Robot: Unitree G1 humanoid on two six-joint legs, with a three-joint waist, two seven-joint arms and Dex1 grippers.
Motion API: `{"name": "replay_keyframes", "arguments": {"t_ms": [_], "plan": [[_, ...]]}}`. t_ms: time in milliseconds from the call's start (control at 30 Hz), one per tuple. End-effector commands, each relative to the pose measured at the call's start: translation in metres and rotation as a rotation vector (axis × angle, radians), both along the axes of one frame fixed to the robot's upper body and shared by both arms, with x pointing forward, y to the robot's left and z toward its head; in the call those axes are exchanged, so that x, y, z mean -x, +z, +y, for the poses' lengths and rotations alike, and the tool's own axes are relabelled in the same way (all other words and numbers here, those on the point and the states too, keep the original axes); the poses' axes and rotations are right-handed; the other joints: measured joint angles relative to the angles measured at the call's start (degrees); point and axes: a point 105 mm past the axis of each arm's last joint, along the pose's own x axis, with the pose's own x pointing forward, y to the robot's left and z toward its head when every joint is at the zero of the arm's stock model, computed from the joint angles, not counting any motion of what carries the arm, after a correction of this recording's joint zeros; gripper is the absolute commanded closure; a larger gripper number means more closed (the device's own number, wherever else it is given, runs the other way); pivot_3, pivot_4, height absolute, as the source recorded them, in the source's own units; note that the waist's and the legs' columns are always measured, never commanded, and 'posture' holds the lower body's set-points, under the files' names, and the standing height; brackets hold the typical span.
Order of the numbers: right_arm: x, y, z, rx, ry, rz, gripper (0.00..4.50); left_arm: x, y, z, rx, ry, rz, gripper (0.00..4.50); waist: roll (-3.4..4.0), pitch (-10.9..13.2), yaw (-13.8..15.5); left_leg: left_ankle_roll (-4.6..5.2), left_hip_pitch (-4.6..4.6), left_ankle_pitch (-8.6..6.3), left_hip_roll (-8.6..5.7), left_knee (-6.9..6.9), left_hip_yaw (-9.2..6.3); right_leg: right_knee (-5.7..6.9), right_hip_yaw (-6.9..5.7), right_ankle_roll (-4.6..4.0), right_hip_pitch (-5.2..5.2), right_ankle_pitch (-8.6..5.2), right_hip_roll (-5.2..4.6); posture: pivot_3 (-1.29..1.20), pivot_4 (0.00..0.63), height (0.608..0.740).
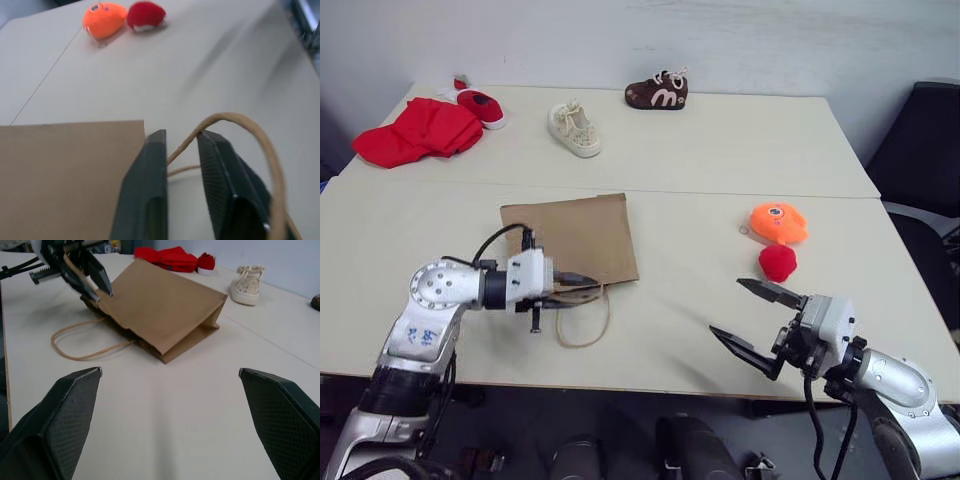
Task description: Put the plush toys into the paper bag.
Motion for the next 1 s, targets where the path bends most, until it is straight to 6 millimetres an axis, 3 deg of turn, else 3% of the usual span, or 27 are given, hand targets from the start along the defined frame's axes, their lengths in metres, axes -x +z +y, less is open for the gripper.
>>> {"name": "replay_keyframes", "arguments": {"t_ms": [33,67,233,500,733,900,1000], "plan": [[0.001,0.009,0.002,-0.013,0.019,-0.022,0.0,-0.003,0.028,-0.018,0.108,-0.061,0.024,4.47,0.0,0.0,-0.02,0.0,0.0,0.0,0.0,0.01,0.0,0.01,0.0,0.01,0.0,0.0,0.0,0.0,0.15,0.74],[0.001,0.01,0.004,-0.026,0.031,-0.014,0.0,-0.006,0.036,-0.023,0.135,-0.065,0.028,4.47,0.0,0.0,-0.02,0.0,0.0,0.0,-0.01,0.01,0.0,0.01,0.02,0.02,0.0,0.0,0.0,0.0,0.15,0.74],[-0.009,0.014,0.038,-0.037,0.119,0.022,1.67,-0.022,0.077,-0.053,0.311,-0.097,0.052,4.5,-0.01,0.01,-0.17,-0.01,0.0,0.01,-0.02,0.08,0.0,0.05,0.04,0.05,0.0,0.0,0.02,0.0,0.15,0.74],[-0.063,0.002,0.097,0.034,0.105,-0.001,4.47,-0.023,0.087,-0.068,0.375,-0.124,0.11,4.5,0.02,0.01,-0.33,-0.19,-0.13,0.12,0.04,0.07,0.09,0.2,0.31,0.04,-0.35,-0.02,0.23,0.0,0.15,0.74],[-0.097,-0.01,0.12,0.09,0.047,0.004,4.47,-0.024,0.092,-0.072,0.453,-0.107,0.148,4.5,0.01,0.02,-0.21,-0.07,-1.07,0.11,0.02,0.72,0.21,0.68,0.39,0.06,-1.25,-0.01,0.07,0.0,0.15,0.74],[-0.112,-0.03,0.13,0.14,0.015,0.023,4.47,-0.03,0.113,-0.07,0.611,-0.075,0.194,4.5,0.01,0.02,-0.38,-0.04,-1.07,0.09,0.01,0.86,0.21,0.85,0.4,0.08,-1.27,0.0,0.04,0.0,0.15,0.74],[-0.115,-0.052,0.124,0.183,0.001,0.075,4.47,-0.043,0.135,-0.055,0.748,-0.015,0.21,4.5,0.02,0.02,-0.41,-0.04,-1.1,0.09,0.01,0.85,0.21,0.85,0.4,0.07,-1.3,0.0,0.05,0.0,0.15,0.74]]}}
